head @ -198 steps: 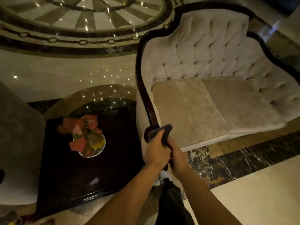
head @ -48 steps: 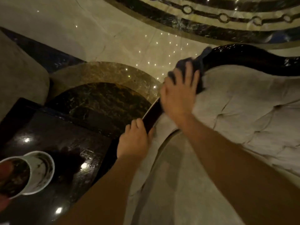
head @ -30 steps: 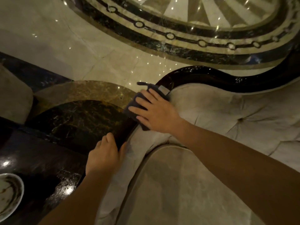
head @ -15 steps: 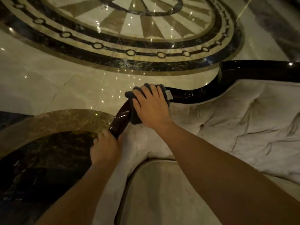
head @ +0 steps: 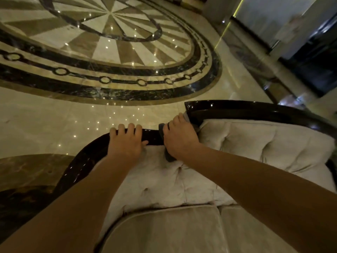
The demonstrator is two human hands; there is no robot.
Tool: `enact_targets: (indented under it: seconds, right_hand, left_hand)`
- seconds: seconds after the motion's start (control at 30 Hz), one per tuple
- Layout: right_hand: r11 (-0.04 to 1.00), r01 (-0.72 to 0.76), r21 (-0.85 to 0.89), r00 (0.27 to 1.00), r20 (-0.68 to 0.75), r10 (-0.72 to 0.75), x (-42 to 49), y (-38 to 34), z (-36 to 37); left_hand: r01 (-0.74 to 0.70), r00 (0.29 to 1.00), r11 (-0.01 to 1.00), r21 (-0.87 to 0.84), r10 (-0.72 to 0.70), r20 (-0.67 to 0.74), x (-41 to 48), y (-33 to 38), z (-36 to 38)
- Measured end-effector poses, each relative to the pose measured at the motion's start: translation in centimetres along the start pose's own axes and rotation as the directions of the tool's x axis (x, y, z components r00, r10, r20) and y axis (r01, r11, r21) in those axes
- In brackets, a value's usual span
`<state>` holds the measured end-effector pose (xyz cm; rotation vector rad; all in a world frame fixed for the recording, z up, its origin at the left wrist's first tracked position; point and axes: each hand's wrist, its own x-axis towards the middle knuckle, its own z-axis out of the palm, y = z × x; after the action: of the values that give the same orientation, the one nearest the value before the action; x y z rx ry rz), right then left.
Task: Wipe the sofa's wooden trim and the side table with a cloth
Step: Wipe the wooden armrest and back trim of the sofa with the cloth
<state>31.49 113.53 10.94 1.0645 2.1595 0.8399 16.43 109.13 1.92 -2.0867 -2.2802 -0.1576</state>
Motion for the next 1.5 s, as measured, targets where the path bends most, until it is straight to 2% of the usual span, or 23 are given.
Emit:
enact_targets:
  seconds: [0.03, 0.1, 0.13, 0.17, 0.2, 0.23, 0.3, 0.37, 0.47, 0.57, 0.63, 0.73, 0.8, 0.83, 0.87, 0.93, 0.97, 1.0, 1.07, 1.17, 1.27, 1.4, 1.5]
  right_hand:
    - [0.988, 0.051, -0.148, 0.997, 0.066, -0.041, -0.1, 0.6, -0.8]
    - [0.937, 0.167, -0.307, 0.974, 0.197, -0.109, -0.4, 1.6, -2.7]
    - [0.911, 0.186, -0.369, 0.97, 0.217, -0.11, -0.7, 2.6, -3.5]
    - [0.891, 0.198, -0.408, 0.977, 0.157, -0.145, -1.0, 3.8, -4.0]
    - [0.912, 0.196, -0.361, 0.98, 0.034, -0.197, -1.4, 5.2, -4.3]
    - [0.956, 0.2, -0.214, 0.969, -0.098, -0.225, -1.7, 6.7, -4.2]
    - [0.95, 0.246, 0.194, 0.947, -0.257, -0.193, -2.4, 8.8, -3.1]
    - [0.884, 0.205, 0.419, 0.926, -0.376, -0.036, -3.3, 9.0, -1.1]
    - [0.787, 0.077, 0.612, 0.864, -0.435, 0.254, -4.3, 8.3, 1.2]
    - [0.632, -0.092, 0.77, 0.773, -0.345, 0.533, -6.4, 10.9, 5.2]
    - [0.523, -0.177, 0.833, 0.744, -0.234, 0.625, -7.8, 13.7, 7.8]
    - [0.5, -0.236, 0.833, 0.776, -0.148, 0.613, -7.9, 16.0, 9.1]
    - [0.492, -0.241, 0.837, 0.795, -0.12, 0.594, -7.5, 16.4, 8.9]
    - [0.484, -0.234, 0.843, 0.8, -0.116, 0.589, -7.3, 16.5, 8.9]
    - [0.485, -0.22, 0.846, 0.804, -0.125, 0.582, -7.1, 16.7, 8.9]
    - [0.5, -0.199, 0.843, 0.812, -0.144, 0.566, -7.2, 16.9, 9.0]
    - [0.515, -0.189, 0.836, 0.814, -0.16, 0.558, -7.3, 17.1, 9.1]
    - [0.533, -0.173, 0.828, 0.816, -0.182, 0.548, -7.3, 17.0, 8.9]
    - [0.564, -0.117, 0.818, 0.816, -0.244, 0.524, -7.8, 17.2, 9.3]
    - [0.563, -0.02, 0.826, 0.787, -0.335, 0.518, -9.1, 19.5, 12.7]
    - [0.497, -0.046, 0.867, 0.701, -0.326, 0.634, -11.7, 24.9, 19.9]
    - [0.366, -0.282, 0.887, 0.641, -0.11, 0.76, -15.5, 33.4, 31.2]
    - [0.162, -0.409, 0.898, 0.604, 0.133, 0.785, -15.5, 35.7, 34.6]
  left_hand:
    - [0.007, 1.0, 1.0, -0.004, -0.007, 0.008, 0.0, 0.0, -0.2]
    - [0.005, 0.999, 1.0, 0.001, -0.005, 0.04, -0.1, 0.3, -0.4]
    - [0.003, 0.999, 1.0, -0.003, -0.003, 0.049, -0.2, 0.4, -0.5]
    - [-0.002, 0.999, 1.0, -0.011, 0.003, 0.05, -0.3, 0.4, -0.6]
    - [-0.002, 0.999, 1.0, -0.012, 0.003, 0.047, -0.3, 0.3, -0.6]
    - [0.005, 0.999, 1.0, -0.013, -0.005, 0.042, -0.2, 0.2, -0.7]
    - [0.004, 0.999, 1.0, 0.0, -0.004, 0.041, 0.0, 0.1, -0.8]
    - [-0.004, 1.0, 1.0, 0.005, 0.004, -0.003, 0.6, 0.2, -0.3]
    - [-0.001, 1.0, 0.999, 0.033, 0.002, -0.007, 0.4, -0.3, 0.1]
    - [-0.022, 0.999, 0.997, 0.081, 0.024, -0.035, 0.0, -0.3, 0.8]
    - [0.002, 1.0, 0.995, 0.102, -0.003, 0.014, 0.0, -0.4, 0.4]
    - [0.083, 0.966, 0.994, 0.067, -0.097, 0.241, 0.8, 0.5, -1.5]
    - [0.274, 0.916, 0.952, -0.137, -0.216, 0.337, 1.9, 2.2, -4.4]
    - [0.33, 0.917, 0.9, -0.283, -0.236, 0.321, 2.7, 3.4, -6.4]
    - [0.309, 0.947, 0.855, -0.416, -0.238, 0.214, 3.5, 5.0, -8.5]
    - [0.111, 0.971, 0.852, -0.512, -0.202, -0.125, 5.0, 9.1, -12.3]
    - [0.039, 0.958, 0.85, -0.525, -0.181, -0.221, 5.6, 11.9, -14.2]
    - [0.006, 0.955, 0.831, -0.556, -0.17, -0.243, 6.2, 14.6, -15.6]
    - [0.019, 0.97, 0.812, -0.584, -0.157, -0.187, 7.5, 20.1, -17.2]
    - [0.108, 0.978, 0.838, -0.535, -0.187, -0.096, 8.6, 26.4, -17.4]
    - [0.084, 0.989, 0.915, -0.394, -0.124, -0.078, 9.1, 30.9, -17.5]
    - [0.121, 0.992, 0.987, -0.102, -0.118, 0.039, 10.2, 36.8, -17.3]
    - [0.15, 0.989, 0.988, -0.035, -0.15, 0.001, 10.4, 38.0, -16.8]
